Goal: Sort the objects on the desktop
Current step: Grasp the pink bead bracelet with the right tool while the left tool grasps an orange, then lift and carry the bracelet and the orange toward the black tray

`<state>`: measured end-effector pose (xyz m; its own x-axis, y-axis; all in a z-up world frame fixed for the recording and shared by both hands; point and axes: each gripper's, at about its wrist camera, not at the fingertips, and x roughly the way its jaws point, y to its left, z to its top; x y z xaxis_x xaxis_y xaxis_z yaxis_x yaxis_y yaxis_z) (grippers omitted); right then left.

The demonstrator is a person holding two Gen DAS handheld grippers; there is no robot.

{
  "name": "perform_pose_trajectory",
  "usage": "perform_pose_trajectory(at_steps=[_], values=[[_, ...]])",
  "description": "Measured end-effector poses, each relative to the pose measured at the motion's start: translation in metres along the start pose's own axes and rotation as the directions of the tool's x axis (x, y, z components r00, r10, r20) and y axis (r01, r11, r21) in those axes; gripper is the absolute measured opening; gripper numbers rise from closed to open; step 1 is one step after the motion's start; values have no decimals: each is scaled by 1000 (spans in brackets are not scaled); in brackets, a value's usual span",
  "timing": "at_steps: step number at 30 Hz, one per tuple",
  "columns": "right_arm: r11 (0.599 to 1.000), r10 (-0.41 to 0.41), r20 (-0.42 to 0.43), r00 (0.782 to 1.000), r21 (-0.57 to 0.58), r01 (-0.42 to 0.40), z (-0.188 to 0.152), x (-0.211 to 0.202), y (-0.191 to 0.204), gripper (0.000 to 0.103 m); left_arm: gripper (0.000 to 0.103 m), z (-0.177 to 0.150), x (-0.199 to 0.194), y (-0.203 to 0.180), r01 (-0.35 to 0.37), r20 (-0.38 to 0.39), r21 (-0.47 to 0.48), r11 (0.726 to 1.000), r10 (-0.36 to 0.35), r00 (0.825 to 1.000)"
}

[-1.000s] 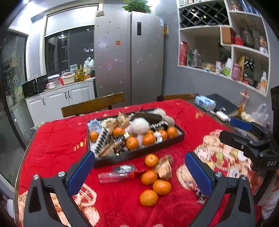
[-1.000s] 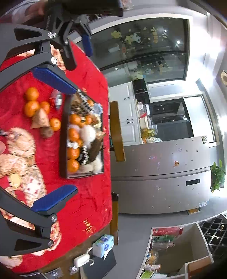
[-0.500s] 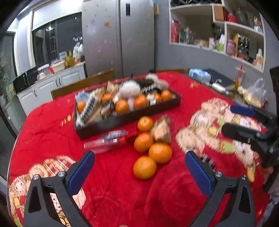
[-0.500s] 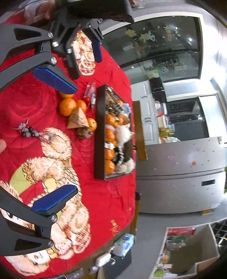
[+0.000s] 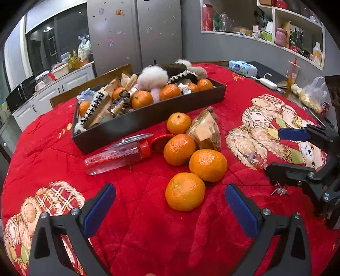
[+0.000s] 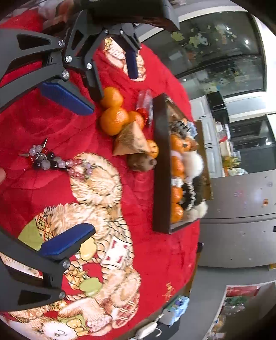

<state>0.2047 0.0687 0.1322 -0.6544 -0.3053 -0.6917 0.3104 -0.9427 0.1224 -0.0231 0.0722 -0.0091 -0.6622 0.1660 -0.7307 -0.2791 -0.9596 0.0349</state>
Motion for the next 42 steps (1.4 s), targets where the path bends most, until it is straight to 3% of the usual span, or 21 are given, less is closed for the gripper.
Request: perform_pose_trajectory(at_steps=[8, 12, 14, 18, 21, 25, 28, 31, 33, 35, 42], values=[[998, 4, -111, 994, 58, 2, -4, 25, -13, 87, 103, 2, 12, 0, -9, -28, 25, 1000, 10, 1000], [999, -1, -105, 994, 51, 7, -5, 25, -13, 79, 103, 3, 16, 0, 6, -39, 29, 1000, -5, 999], [999, -14, -107, 994, 40, 18, -6, 24, -12, 65, 103, 3, 17, 0, 12, -43, 30, 999, -11, 999], [998, -65, -105, 992, -4, 65, -12, 23, -5, 59, 103, 3, 20, 1, 29, -54, 27, 999, -28, 998], [996, -85, -102, 991, 9, 87, -13, 21, -7, 47, 103, 3, 25, 2, 39, -78, 21, 999, -37, 996], [997, -64, -93, 994, 35, 67, -15, 17, -11, 35, 102, 3, 30, 2, 52, -100, 17, 998, -51, 994], [999, -36, -94, 995, 26, 38, -16, 16, -8, 22, 92, 2, 29, 1, 49, -94, 19, 999, -47, 994], [1000, 5, -97, 995, 7, -4, -18, 15, -2, 12, 73, 2, 24, -2, 73, -74, 36, 997, -70, 995], [999, 33, -98, 995, 1, -33, -18, 14, 0, 10, 52, 1, 21, -5, 92, -63, 51, 994, -89, 994], [998, 63, -99, 993, 6, -62, -19, 15, 1, 10, 39, 0, 18, -10, 99, -53, 72, 992, -96, 994], [994, 106, -81, 991, 27, -105, -20, 10, -2, 9, 38, 0, 17, -6, 118, -42, 55, 992, -116, 992]])
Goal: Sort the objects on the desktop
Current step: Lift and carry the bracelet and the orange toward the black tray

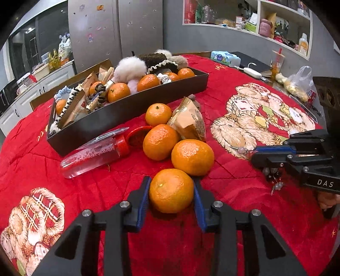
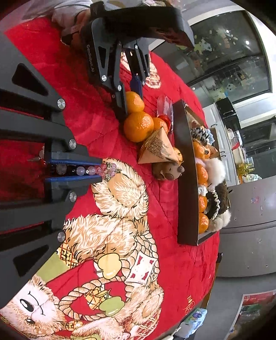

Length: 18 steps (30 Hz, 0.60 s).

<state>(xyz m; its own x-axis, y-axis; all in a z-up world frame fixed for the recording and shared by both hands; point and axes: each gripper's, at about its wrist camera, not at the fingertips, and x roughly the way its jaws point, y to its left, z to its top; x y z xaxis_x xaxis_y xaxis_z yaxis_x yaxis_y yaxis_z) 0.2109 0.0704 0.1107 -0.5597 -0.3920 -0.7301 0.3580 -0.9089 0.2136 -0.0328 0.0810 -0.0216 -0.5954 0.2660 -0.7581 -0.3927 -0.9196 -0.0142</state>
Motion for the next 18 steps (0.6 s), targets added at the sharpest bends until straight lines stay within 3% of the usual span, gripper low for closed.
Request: perform_pose_trajectory(at_steps=[18], values=[[999, 26, 53, 998, -22, -25, 1, -10, 4, 9, 38, -4, -12, 5, -24, 39, -46, 999, 26, 999]])
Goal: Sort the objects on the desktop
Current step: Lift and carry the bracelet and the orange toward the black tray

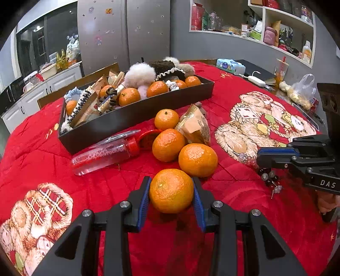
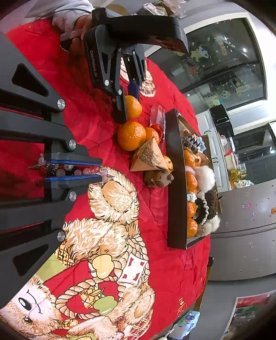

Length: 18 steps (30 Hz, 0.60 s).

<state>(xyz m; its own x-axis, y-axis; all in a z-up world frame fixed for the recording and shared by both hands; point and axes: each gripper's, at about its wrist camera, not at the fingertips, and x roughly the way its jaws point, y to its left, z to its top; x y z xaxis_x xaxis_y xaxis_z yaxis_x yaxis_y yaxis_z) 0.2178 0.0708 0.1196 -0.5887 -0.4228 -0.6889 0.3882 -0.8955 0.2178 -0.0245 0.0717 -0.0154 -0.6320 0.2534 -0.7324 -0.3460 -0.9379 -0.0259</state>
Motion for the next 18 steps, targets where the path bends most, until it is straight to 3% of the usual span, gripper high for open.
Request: perform_pose_trajectory(at_steps=[9, 18], values=[[1000, -11, 8, 1000, -7, 11, 0, -3, 2, 8, 38, -2, -4, -6, -31, 15, 15, 999, 30, 999], [999, -48, -83, 995, 1, 48, -8, 9, 1, 15, 38, -9, -10, -14, -8, 4, 8, 1000, 8, 1000]])
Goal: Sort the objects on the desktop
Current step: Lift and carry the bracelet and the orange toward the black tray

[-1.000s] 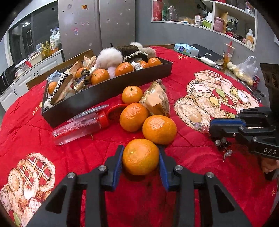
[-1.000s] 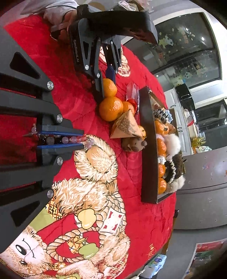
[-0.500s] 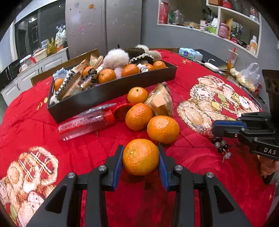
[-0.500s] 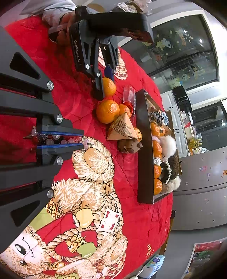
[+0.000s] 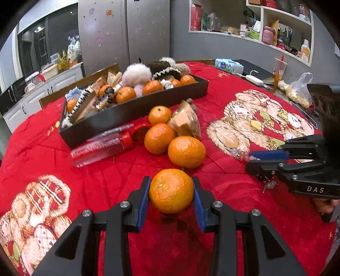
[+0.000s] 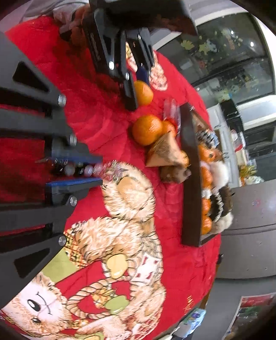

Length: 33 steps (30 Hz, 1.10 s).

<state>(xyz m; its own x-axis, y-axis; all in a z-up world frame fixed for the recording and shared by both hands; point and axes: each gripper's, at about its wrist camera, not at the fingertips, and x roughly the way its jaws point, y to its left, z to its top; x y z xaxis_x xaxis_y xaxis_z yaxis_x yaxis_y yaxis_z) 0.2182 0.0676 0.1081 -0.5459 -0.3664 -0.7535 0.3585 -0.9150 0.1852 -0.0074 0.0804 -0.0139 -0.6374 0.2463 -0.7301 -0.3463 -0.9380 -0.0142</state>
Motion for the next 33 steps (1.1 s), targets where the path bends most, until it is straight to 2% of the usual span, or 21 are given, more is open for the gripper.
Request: perform_pose_trajectory(at_steps=[9, 20, 25, 33], values=[[998, -53, -2, 999, -41, 53, -2, 2, 8, 12, 38, -1, -3, -3, -12, 13, 9, 1000, 11, 1000], [1000, -19, 31, 999, 15, 19, 2, -4, 0, 10, 38, -1, -11, 2, 5, 37, -34, 999, -4, 999], [999, -2, 64, 998, 48, -1, 4, -13, -3, 10, 38, -1, -17, 1, -13, 58, -30, 999, 15, 998], [996, 35, 96, 995, 79, -42, 11, -32, -3, 10, 38, 0, -29, -4, -2, 89, -29, 1000, 4, 996]])
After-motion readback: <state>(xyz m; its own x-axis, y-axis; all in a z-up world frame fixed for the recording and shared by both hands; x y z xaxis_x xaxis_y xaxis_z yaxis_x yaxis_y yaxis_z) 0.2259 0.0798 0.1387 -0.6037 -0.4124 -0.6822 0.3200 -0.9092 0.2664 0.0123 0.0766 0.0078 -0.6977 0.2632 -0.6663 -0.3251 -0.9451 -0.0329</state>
